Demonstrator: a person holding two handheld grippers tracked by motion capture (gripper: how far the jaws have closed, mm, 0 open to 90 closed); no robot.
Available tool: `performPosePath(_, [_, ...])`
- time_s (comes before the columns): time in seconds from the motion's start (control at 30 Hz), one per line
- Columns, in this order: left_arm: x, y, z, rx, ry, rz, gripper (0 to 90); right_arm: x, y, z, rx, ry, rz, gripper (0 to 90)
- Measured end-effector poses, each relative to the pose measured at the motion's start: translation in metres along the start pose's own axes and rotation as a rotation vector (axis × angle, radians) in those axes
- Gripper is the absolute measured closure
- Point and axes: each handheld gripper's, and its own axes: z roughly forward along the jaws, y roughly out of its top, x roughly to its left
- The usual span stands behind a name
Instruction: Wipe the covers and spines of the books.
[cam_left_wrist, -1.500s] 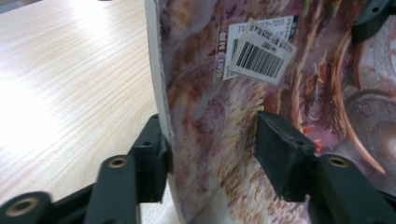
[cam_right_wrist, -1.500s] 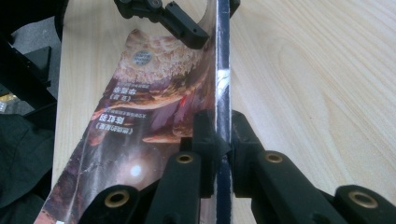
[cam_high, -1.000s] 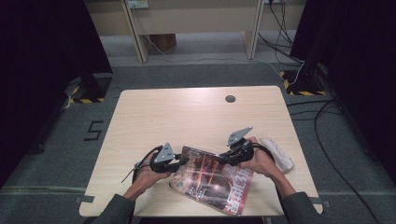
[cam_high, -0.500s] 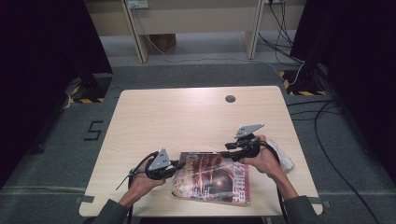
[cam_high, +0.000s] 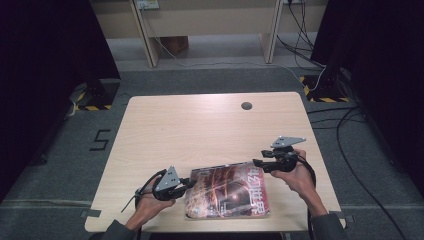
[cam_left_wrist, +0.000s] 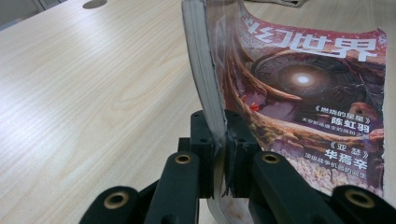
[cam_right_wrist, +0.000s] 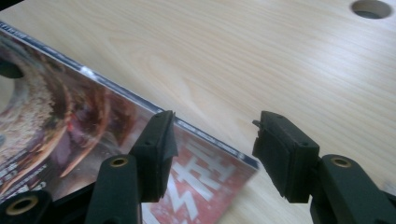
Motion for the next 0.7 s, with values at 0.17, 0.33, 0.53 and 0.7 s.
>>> performPosePath(0.17, [-0.001, 0.000, -0.001, 0.002, -0.004, -0.009, 83.8, -0.006, -0.010, -0.010, 0.001, -0.056, 0.023, 46.1])
performPosePath(0.33, [-0.002, 0.000, -0.001, 0.002, -0.005, -0.014, 83.8, -0.015, -0.018, -0.023, 0.001, -0.121, 0.039, 45.6])
performPosePath(0.53, [-0.002, 0.000, -0.002, 0.002, -0.002, -0.014, 83.7, -0.032, -0.028, -0.039, 0.004, -0.199, 0.081, 46.2])
performPosePath(0.7, [-0.003, 0.000, -0.002, 0.002, -0.004, -0.015, 83.6, -0.043, -0.039, -0.043, 0.034, -0.243, 0.115, 46.4])
